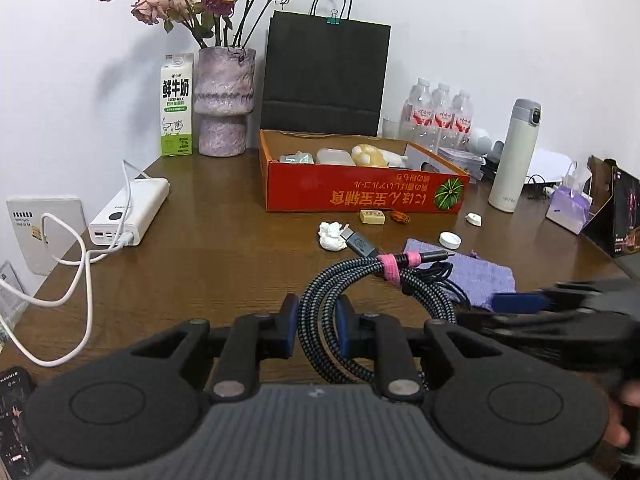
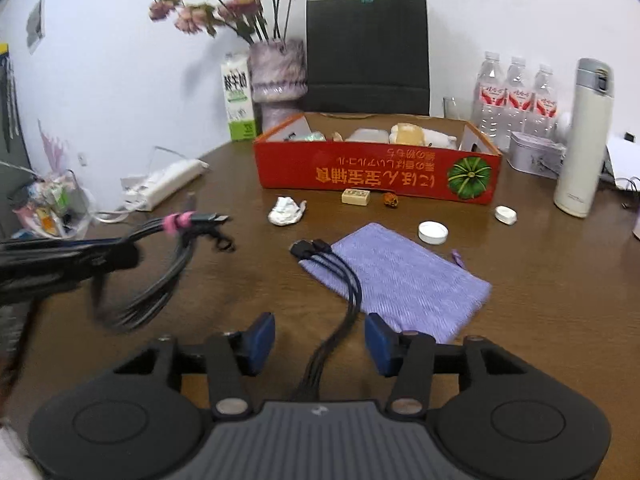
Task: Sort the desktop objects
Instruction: 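Carry both cables over the red box and open both tools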
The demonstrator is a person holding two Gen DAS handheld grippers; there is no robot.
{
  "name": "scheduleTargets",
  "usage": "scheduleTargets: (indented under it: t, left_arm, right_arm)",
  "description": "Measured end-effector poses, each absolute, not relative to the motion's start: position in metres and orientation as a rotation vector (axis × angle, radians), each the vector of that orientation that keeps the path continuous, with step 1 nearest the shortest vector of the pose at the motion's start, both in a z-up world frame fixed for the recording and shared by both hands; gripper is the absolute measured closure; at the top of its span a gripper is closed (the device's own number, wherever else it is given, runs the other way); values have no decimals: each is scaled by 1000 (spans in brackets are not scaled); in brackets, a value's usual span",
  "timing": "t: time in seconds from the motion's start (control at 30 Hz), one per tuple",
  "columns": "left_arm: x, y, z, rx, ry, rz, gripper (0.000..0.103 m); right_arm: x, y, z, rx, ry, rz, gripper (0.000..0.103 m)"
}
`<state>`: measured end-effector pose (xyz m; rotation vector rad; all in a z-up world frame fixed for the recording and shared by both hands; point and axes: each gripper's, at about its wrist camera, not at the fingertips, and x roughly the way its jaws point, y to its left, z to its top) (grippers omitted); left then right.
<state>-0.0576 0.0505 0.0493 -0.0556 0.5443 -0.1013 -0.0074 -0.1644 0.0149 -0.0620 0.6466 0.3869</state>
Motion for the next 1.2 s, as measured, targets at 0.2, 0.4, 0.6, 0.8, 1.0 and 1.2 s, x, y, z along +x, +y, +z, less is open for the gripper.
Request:
scheduleTargets:
  t: [0.2, 0.4, 0.6, 0.8, 1.0, 1.2]
  left_arm:
    - [-51, 54, 43, -63, 560, -98, 83]
    - [-47, 63, 52, -97, 538, -86, 83]
    - [-16, 68, 79, -103, 500, -81, 83]
    - [45, 61, 128, -60, 436, -102, 83]
    - [149, 54, 147, -84, 513, -74, 83]
    - [240, 45, 108, -73, 645, -27, 83]
  right_arm:
    - [26, -141, -6, -91, 670, 351, 93]
    - [-1, -133, 1, -155, 609, 365, 99]
    - [-38, -138, 45, -199, 390, 340, 100]
    - [-10, -163, 89, -145, 297, 287, 100]
    - [82, -187, 140, -12, 269, 294, 100]
    - [227, -191, 132, 113, 407, 235, 99]
